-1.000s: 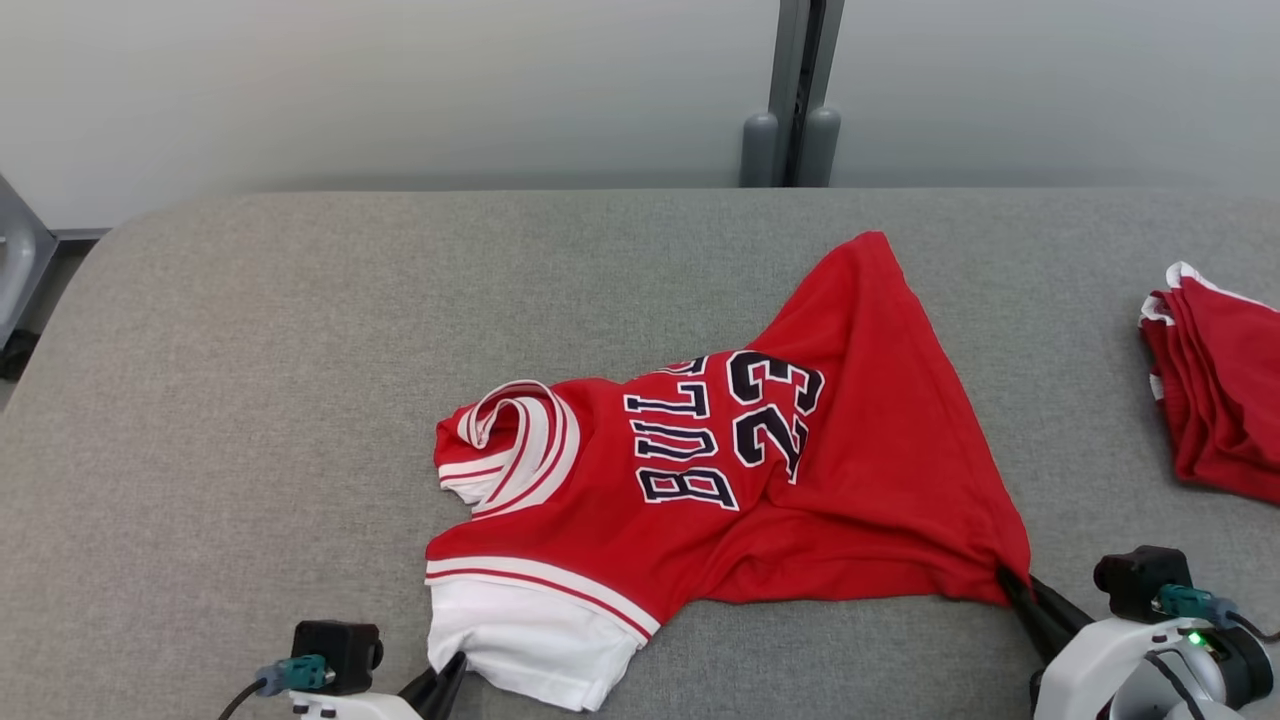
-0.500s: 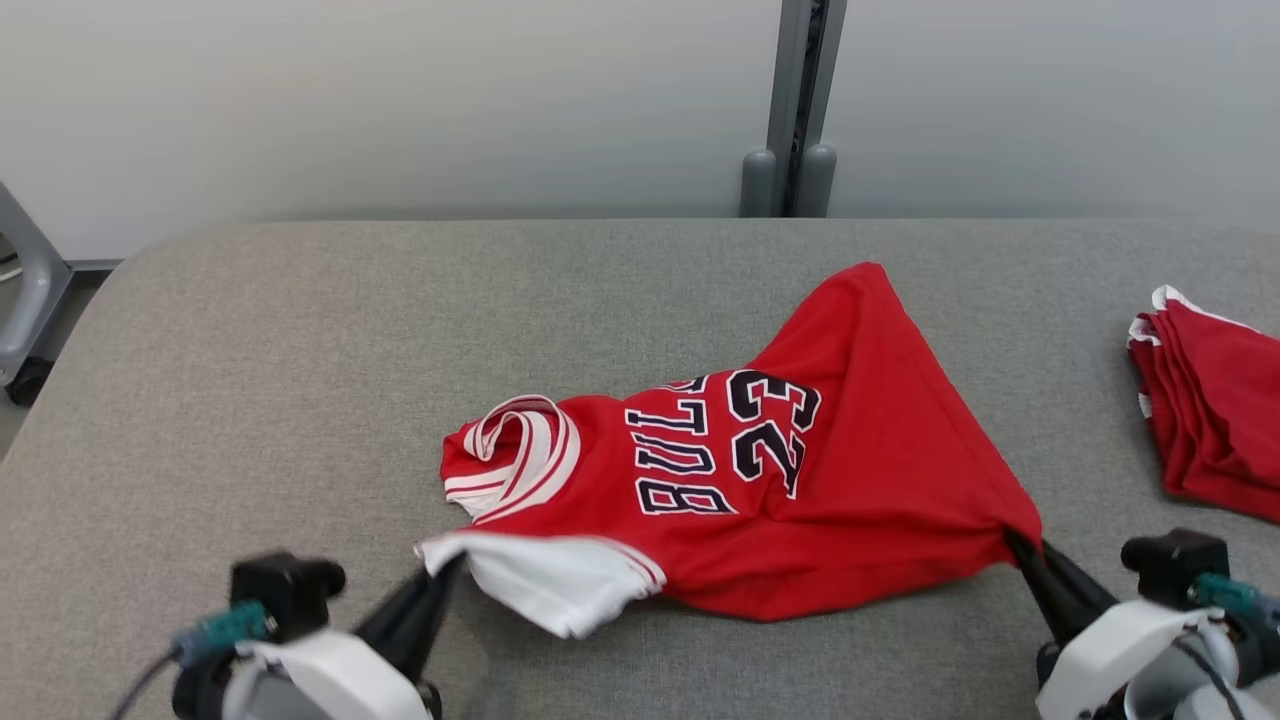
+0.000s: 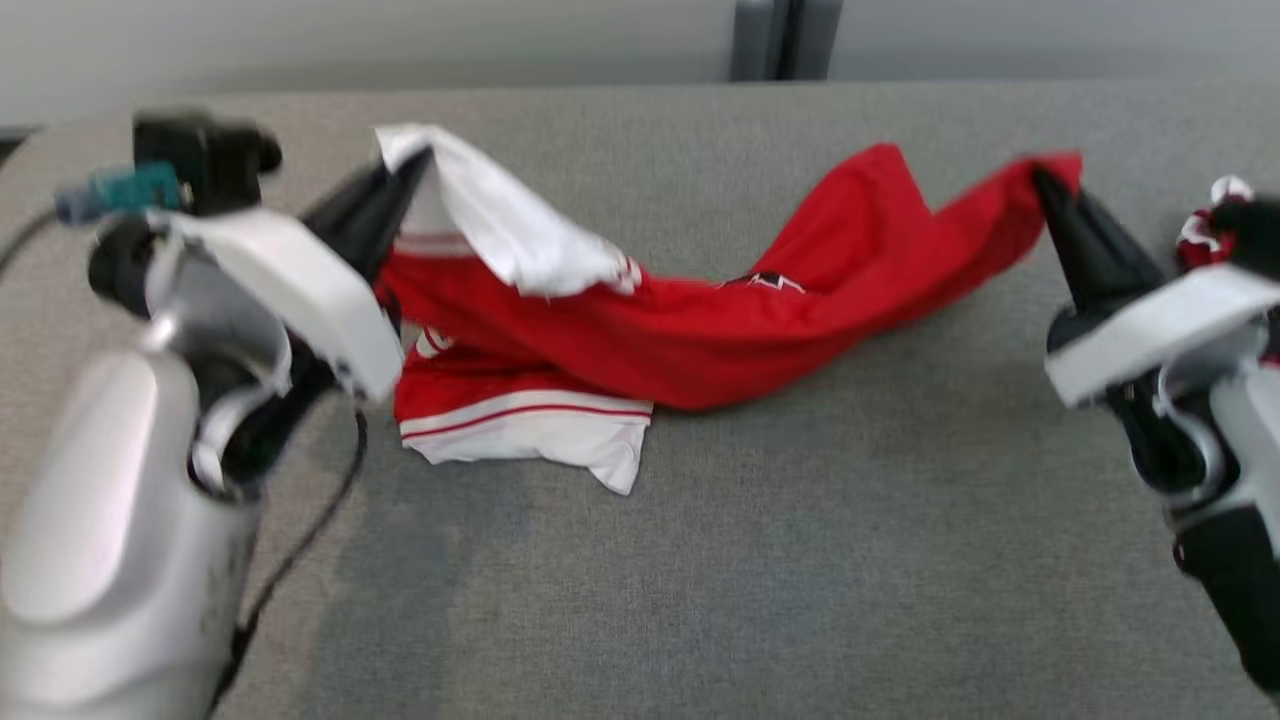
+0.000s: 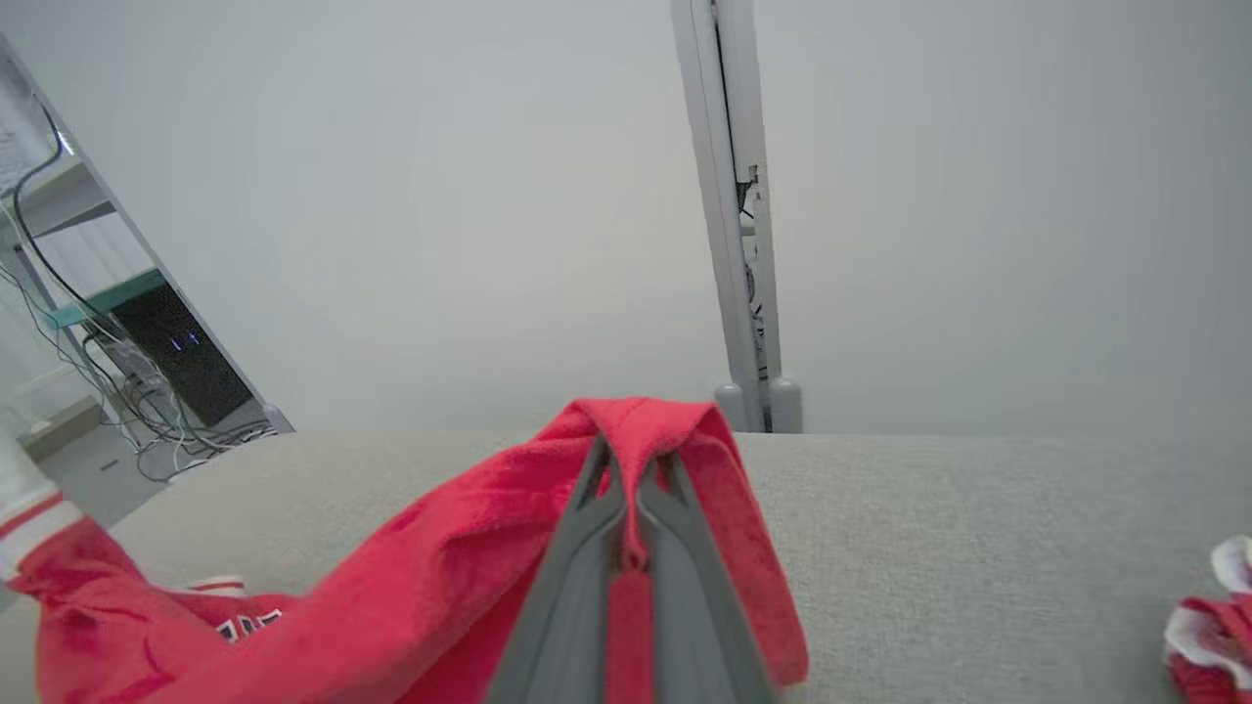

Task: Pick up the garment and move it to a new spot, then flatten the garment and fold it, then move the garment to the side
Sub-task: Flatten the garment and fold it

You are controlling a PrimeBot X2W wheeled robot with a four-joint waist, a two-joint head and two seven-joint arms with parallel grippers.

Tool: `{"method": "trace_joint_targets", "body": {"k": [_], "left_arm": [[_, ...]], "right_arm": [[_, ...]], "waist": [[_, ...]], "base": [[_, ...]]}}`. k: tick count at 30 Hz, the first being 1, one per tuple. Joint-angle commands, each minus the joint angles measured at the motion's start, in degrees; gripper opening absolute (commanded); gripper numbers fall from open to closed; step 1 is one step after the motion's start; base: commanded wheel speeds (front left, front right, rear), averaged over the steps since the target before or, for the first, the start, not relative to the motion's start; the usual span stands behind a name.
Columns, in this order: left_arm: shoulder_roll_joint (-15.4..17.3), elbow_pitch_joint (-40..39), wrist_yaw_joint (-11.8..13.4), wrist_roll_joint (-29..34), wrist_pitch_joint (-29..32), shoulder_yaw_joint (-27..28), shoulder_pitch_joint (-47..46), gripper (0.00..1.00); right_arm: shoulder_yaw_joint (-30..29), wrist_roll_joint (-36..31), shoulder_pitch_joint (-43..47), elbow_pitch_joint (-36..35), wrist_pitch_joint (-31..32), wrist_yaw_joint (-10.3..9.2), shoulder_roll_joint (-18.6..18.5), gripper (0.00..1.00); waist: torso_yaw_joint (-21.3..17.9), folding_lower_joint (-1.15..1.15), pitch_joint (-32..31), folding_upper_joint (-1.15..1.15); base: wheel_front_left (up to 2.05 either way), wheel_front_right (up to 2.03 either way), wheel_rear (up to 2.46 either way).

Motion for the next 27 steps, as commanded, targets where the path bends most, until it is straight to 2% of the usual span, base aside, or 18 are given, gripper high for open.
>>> {"method": "trace_joint_targets", "body": {"k": [1, 4, 8, 17, 24, 27], "left_arm": [[0.6, 1.7, -0.2, 0.2, -0.1, 0.1, -3.2, 0.00], [0.3, 7.3, -0.5, 0.3, -0.8, -0.7, -12.4, 0.00], [0.2, 14.3, -0.7, 1.0, -2.5, -1.3, -24.3, 0.00], [-1.7, 26.8, -0.1, 3.5, -9.7, -0.4, -48.9, 0.00], [-2.5, 36.2, 1.9, 4.6, -15.2, 1.3, -64.0, 0.00], [-2.8, 38.9, 2.1, 4.7, -16.5, 1.5, -66.9, 0.00]], "right_arm": [[0.5, 2.6, -2.8, -0.2, -0.5, 0.01, 0.4, 0.00], [1.6, 9.1, -10.2, 0.6, -2.0, 0.01, -0.9, 0.00], [4.8, 14.1, -20.8, 2.1, -2.6, 0.01, -3.0, 0.00], [12.3, 18.3, -44.0, 5.0, -0.5, 0.01, -8.1, 0.00], [14.1, 21.8, -57.2, 9.6, -1.6, 0.01, -7.9, 0.00], [14.1, 22.2, -59.7, 11.5, -3.3, 0.01, -7.7, 0.00]], "waist": [[-0.8, 0.00, 4.7, 0.00], [-1.1, 0.00, 9.0, 0.00], [-1.4, 0.00, 14.3, 0.00], [-1.9, 0.00, 22.5, 0.00], [-2.6, 0.00, 25.7, 0.00], [-2.6, 0.00, 26.2, 0.00]], "base": [[0.00, 0.00, 0.00], [0.00, 0.00, 0.00], [0.00, 0.00, 0.00], [0.00, 0.00, 0.00], [0.00, 0.00, 0.00], [0.00, 0.00, 0.00]]}}
